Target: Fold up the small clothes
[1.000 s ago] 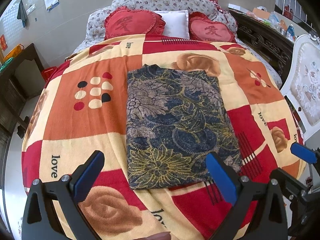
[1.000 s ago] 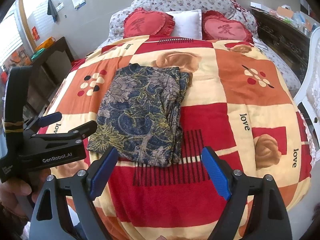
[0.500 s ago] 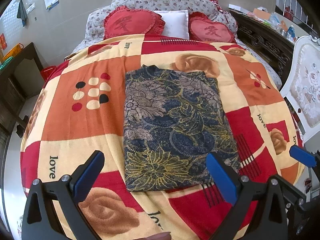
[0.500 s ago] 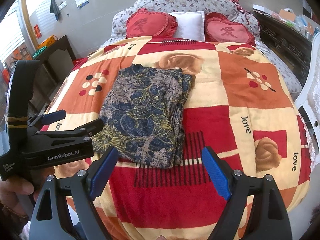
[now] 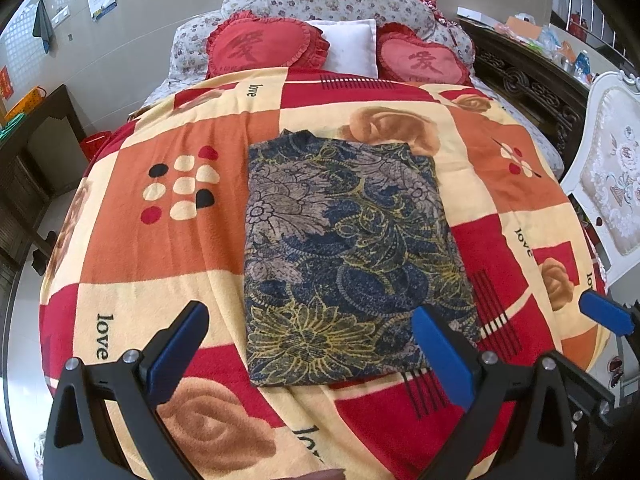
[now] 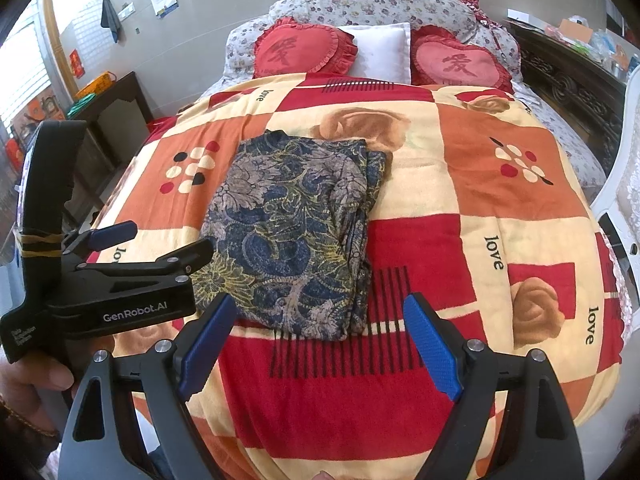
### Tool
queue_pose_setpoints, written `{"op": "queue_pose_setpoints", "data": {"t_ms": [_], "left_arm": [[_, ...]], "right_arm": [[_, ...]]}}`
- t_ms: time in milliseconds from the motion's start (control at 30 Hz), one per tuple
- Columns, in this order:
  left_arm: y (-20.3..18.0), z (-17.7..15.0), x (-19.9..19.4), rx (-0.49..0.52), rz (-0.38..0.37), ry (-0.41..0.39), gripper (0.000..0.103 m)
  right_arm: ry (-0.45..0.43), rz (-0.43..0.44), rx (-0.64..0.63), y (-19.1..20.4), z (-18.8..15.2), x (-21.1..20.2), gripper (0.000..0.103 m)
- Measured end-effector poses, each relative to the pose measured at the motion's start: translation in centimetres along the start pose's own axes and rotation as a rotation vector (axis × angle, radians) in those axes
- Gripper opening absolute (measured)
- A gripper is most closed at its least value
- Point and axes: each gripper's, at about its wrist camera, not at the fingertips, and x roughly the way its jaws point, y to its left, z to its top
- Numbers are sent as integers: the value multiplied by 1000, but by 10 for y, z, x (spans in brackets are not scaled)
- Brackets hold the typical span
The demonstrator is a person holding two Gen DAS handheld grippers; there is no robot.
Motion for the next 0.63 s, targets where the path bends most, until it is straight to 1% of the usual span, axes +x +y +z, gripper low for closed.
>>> {"op": "queue_pose_setpoints", "data": {"t_ms": [367,633], "left_arm": [[-1,3,4,-13,-11,5,103],[5,3,-6,-29,6,-41,103]], "right_arm": [[-5,7,-13,3,6,0,92],[-4,9,-12,4,6,1,92]]}}
